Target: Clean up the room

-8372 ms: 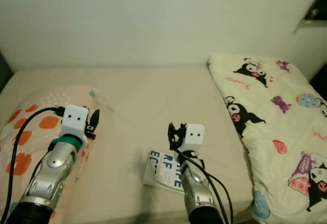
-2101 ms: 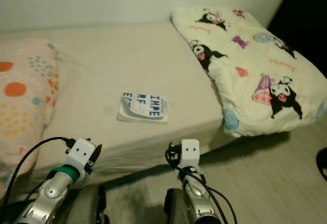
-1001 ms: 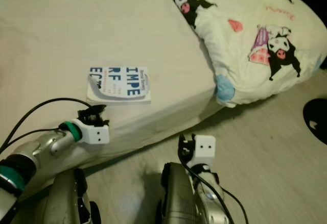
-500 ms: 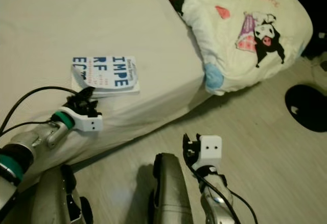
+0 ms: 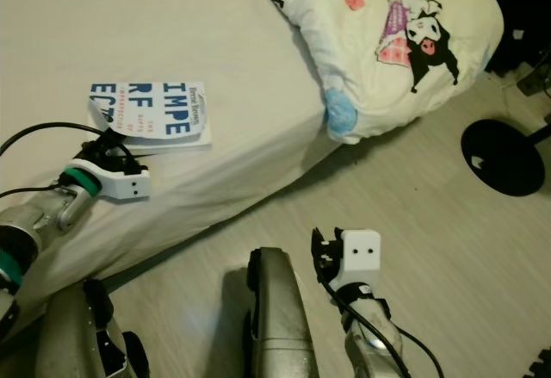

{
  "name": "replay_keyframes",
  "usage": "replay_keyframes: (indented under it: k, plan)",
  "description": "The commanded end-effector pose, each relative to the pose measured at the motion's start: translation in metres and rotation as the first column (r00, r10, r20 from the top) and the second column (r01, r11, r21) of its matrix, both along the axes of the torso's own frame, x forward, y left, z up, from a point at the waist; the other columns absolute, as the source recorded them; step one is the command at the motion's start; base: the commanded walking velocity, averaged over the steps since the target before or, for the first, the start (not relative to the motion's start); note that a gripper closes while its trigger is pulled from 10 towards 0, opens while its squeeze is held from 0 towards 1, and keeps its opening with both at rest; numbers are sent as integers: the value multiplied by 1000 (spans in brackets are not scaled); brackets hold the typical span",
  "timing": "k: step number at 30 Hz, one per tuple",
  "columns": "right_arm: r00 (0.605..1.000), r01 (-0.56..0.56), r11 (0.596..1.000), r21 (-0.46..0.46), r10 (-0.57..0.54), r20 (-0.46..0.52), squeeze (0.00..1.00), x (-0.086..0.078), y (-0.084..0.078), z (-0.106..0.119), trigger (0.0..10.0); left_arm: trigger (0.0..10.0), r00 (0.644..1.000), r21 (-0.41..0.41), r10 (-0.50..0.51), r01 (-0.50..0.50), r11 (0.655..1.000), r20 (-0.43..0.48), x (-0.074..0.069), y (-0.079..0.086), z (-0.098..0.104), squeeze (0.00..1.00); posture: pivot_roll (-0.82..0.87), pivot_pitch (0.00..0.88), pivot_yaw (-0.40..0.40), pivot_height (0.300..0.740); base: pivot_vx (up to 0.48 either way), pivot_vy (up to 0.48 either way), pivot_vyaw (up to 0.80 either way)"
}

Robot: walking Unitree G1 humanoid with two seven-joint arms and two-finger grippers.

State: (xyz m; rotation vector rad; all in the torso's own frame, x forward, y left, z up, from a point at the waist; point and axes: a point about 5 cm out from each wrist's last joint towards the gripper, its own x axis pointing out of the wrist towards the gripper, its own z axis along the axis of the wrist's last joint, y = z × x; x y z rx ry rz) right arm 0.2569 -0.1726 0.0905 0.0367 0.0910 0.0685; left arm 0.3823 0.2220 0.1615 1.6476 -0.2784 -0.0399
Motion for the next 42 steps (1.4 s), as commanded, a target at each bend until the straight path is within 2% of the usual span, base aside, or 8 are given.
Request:
replay_keyframes:
  k: [1,28,30,31,32,34,35,42]
  plan:
    - [999,-4,1000,3,4,-48,0,-4,0,-8,10000,0,991,7,99,-99,995,-91,-14,24,-26,0,-231,376,-118,535,0,0,0]
    - [997,-53,998,46,56,-55,0,14,21,-15,10000,0,995,-103,85,-79,992,59,-36,42,-35,0,-101,302,-81,535,0,0,0]
    - [997,-51,998,47,54,-56,0,14,21,-16,10000,667,996,-116,59,-51,992,65,-37,38,-35,0,-101,302,-81,535,0,0,0]
    - [997,-49,998,48,52,-58,0,13,21,-17,10000,10000,998,-123,32,-24,992,61,-37,33,-36,0,-89,304,-74,535,0,0,0]
    - [997,-48,998,49,51,-59,0,13,21,-18,10000,10000,999,-126,9,-4,992,39,-38,29,-39,0,-89,304,-74,535,0,0,0]
    - [997,-47,998,50,50,-61,0,13,21,-19,10000,10000,1000,-121,-9,13,993,29,-39,27,-41,275,-82,306,-75,535,0,0,0]
    - [997,-48,998,51,51,-62,0,13,21,-19,10000,10000,1000,-126,-20,21,992,14,-40,26,-43,1000,-79,306,-76,535,0,0,0]
    - [996,-58,997,53,61,-61,0,16,24,-19,10000,10000,999,-88,-38,37,995,-11,-40,23,-46,1000,-77,310,-81,535,0,0,0]
